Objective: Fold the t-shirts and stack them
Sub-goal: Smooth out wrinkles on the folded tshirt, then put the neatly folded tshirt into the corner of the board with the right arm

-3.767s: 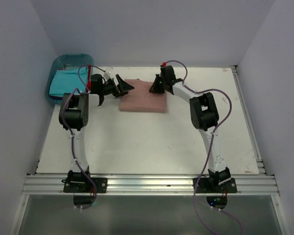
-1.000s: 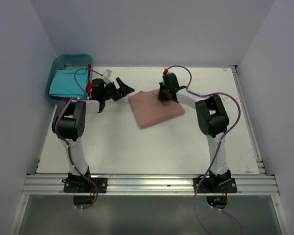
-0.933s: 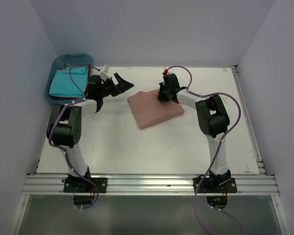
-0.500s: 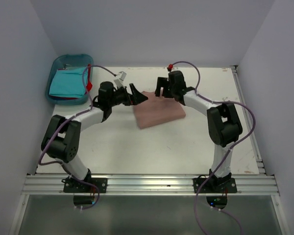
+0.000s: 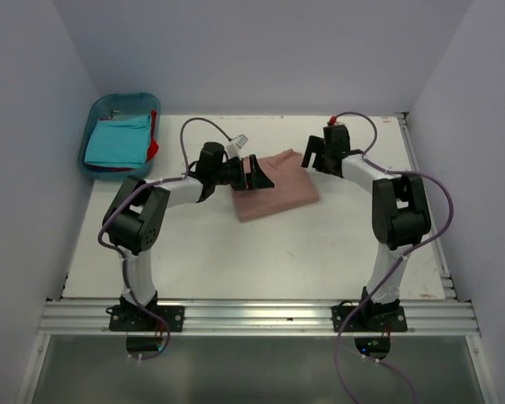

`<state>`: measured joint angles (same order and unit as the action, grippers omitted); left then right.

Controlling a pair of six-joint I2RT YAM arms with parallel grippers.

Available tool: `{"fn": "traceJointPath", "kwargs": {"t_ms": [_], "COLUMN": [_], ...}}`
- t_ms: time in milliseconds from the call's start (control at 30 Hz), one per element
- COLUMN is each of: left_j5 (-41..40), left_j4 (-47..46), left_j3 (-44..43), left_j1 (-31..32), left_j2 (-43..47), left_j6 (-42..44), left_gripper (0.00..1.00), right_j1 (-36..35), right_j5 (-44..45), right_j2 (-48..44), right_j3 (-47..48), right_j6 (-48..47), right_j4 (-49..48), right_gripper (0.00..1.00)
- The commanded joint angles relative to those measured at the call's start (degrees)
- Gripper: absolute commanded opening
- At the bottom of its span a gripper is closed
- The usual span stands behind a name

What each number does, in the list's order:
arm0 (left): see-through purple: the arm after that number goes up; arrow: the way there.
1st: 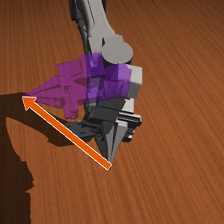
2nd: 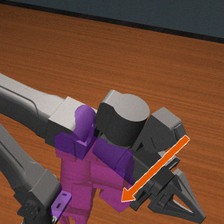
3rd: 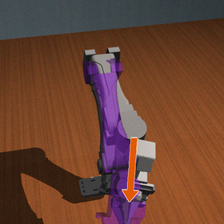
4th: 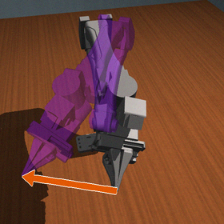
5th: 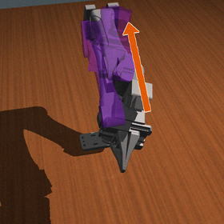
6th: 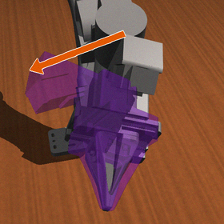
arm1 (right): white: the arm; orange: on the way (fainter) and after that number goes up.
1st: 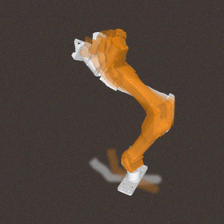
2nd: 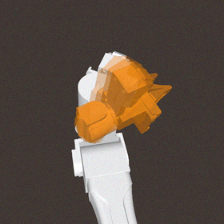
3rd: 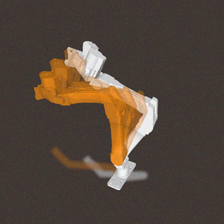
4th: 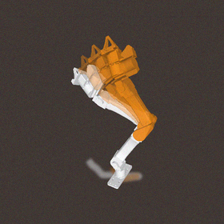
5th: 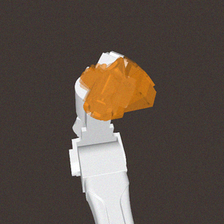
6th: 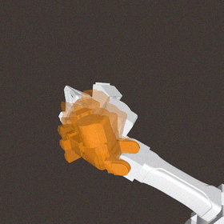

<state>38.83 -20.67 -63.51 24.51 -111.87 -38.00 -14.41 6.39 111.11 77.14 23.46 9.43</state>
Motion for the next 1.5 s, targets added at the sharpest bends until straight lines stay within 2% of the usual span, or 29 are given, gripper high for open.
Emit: {"fn": "traceJointPath", "kwargs": {"t_ms": [0, 400, 500, 600, 833, 1033, 1200, 1467], "left_j5": [-0.2, -11.0, -12.1, -12.4, -12.2, -12.1, -15.2, -11.9], "left_j4": [4.7, 23.0, 26.2, 27.6, 35.2, 40.3, 44.8, 49.5], "left_j3": [-3.1, -8.4, -9.9, -10.8, -14.8, -15.4, -17.7, -23.2], "left_j1": [0.2, 0.2, 0.2, 0.2, -0.3, -3.7, -4.8, -4.8], "left_j2": [0.1, -2.5, -4.2, -6.4, -11.1, -10.2, -9.3, -11.1], "left_j6": [3.1, 10.0, 11.2, 11.6, 15.6, 18.0, 19.5, 23.8], "left_gripper": [1.00, 0.98, 0.88, 0.83, 0.82, 0.82, 0.83, 0.83], "right_j1": [3.3, 5.7, 6.2, 6.8, 7.2, 7.0, 5.5, 2.0], "right_j5": [-4.4, -22.1, -23.0, -23.2, -26.0, -27.7, -29.7, -30.5], "right_j2": [1.5, 4.1, 3.5, 2.4, 0.3, -0.8, 0.7, 2.5], "right_j3": [-2.3, -11.8, -14.5, -17.4, -20.7, -25.0, -28.3, -29.9], "right_j6": [2.2, 10.2, 11.3, 11.6, 11.9, 12.4, 13.2, 13.0], "right_j4": [-1.1, -11.3, -13.0, -13.6, -13.8, -16.5, -19.2, -21.1], "right_gripper": [0.88, 0.87, 0.87, 0.88, 0.89, 0.89, 0.89, 0.89]}}
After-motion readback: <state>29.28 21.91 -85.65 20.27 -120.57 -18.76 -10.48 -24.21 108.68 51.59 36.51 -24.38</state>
